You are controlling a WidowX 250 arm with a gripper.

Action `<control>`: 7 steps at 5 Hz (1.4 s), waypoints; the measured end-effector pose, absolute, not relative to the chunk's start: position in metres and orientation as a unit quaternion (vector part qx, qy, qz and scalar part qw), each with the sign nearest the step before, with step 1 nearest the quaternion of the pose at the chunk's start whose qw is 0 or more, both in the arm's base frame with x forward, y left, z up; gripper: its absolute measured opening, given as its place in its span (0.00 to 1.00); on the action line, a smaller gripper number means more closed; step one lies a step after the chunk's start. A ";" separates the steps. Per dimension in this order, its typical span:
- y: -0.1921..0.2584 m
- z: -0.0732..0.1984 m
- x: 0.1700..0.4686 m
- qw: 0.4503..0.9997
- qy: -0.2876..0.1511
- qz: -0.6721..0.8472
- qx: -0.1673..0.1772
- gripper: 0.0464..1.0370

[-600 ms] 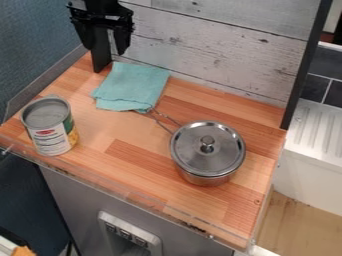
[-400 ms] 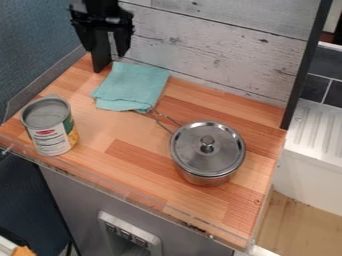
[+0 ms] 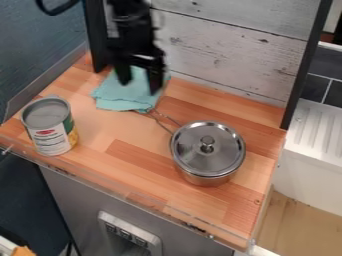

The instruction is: Put the lid of the pot on the blue cloth

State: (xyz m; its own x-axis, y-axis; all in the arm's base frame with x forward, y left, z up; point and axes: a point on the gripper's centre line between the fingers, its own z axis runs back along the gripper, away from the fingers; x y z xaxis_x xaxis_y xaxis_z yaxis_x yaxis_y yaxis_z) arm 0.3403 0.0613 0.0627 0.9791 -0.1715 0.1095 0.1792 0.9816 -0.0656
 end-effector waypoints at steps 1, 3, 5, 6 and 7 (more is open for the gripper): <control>0.021 0.062 0.318 0.982 -0.058 -0.173 -0.046 0.96; -0.028 0.040 0.296 0.962 -0.046 -0.267 -0.023 0.96; -0.047 0.026 0.302 0.956 -0.049 -0.289 -0.009 0.96; -0.054 0.026 0.308 0.954 -0.054 -0.294 -0.011 0.91; -0.056 0.026 0.312 0.954 -0.058 -0.294 -0.011 0.66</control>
State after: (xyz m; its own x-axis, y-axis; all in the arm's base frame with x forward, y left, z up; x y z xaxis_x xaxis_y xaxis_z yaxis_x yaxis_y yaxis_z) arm 0.3118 -0.0557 0.0265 0.8200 -0.5604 0.1163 0.5629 0.8264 0.0134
